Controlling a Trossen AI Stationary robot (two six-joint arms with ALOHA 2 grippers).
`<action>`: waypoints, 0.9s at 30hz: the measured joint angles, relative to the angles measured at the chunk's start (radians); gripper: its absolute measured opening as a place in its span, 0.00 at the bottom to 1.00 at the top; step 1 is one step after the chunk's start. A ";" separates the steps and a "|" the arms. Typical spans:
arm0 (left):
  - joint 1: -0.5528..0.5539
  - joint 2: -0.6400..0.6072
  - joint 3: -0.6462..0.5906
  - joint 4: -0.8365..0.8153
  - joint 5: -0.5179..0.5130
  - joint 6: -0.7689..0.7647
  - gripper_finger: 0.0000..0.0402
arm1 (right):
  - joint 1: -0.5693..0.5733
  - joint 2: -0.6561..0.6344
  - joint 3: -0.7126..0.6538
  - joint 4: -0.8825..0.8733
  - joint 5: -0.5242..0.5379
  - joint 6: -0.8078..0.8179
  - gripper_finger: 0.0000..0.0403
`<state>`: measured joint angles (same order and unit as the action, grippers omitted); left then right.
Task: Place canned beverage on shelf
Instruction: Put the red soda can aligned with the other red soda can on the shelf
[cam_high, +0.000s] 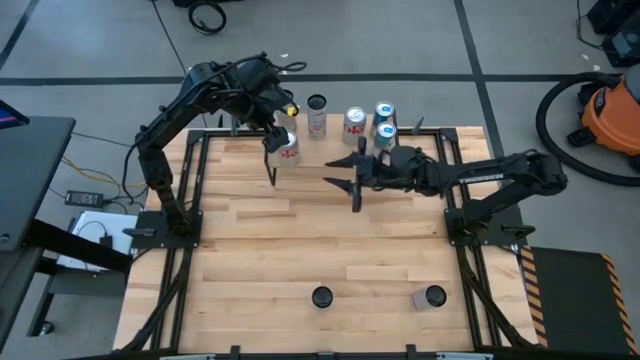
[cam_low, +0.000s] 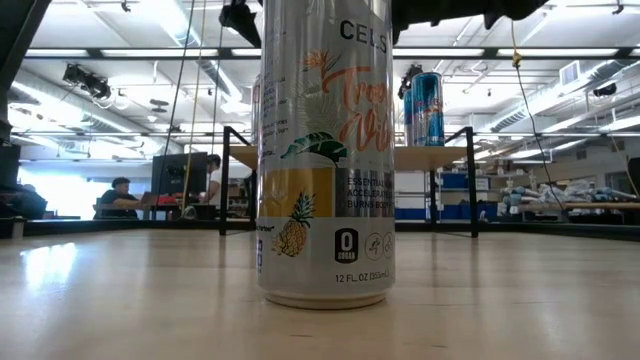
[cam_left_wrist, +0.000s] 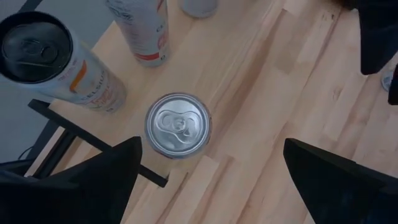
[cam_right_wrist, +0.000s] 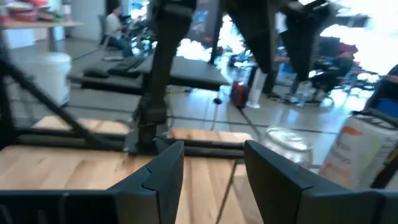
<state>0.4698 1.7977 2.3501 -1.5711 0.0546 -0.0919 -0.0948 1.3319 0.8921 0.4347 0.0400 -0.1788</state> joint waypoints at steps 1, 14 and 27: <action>0.000 -0.001 0.000 0.000 0.000 0.000 0.98 | 0.000 0.009 0.000 0.015 0.010 -0.001 0.44; 0.000 -0.014 0.000 0.000 -0.001 0.002 0.98 | -0.006 0.041 0.000 0.084 0.019 -0.001 0.44; 0.000 -0.014 0.000 0.000 -0.001 -0.005 0.98 | -0.006 0.041 0.000 0.090 0.019 0.000 0.44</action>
<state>0.4694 1.7836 2.3497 -1.5711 0.0532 -0.0967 -0.1005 1.3727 0.8925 0.5248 0.0586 -0.1791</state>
